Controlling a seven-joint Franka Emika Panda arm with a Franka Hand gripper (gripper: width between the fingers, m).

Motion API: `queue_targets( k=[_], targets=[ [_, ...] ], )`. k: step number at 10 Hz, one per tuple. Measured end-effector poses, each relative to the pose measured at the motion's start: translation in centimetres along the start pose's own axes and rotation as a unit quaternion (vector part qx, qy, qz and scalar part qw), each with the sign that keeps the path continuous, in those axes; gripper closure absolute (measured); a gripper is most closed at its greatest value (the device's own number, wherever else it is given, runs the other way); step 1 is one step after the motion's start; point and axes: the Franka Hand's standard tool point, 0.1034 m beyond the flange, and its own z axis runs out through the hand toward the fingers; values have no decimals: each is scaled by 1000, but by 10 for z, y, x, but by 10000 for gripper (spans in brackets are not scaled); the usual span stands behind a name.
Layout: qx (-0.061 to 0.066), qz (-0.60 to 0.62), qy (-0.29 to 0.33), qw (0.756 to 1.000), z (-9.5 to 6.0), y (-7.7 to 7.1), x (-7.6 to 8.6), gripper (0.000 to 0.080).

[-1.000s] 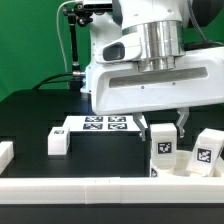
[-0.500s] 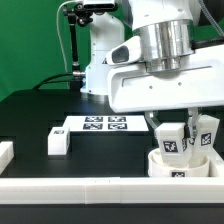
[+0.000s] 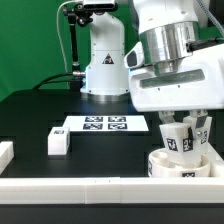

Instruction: Assemble stool

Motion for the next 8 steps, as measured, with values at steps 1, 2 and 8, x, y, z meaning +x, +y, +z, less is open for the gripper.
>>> queue_targets(
  k=[1, 2, 8],
  targets=[
    [1, 56, -2, 998, 0, -1, -3, 461],
    [3, 92, -5, 996, 0, -1, -3, 461],
    [4, 79, -21, 997, -17, -9, -2, 159]
  ],
)
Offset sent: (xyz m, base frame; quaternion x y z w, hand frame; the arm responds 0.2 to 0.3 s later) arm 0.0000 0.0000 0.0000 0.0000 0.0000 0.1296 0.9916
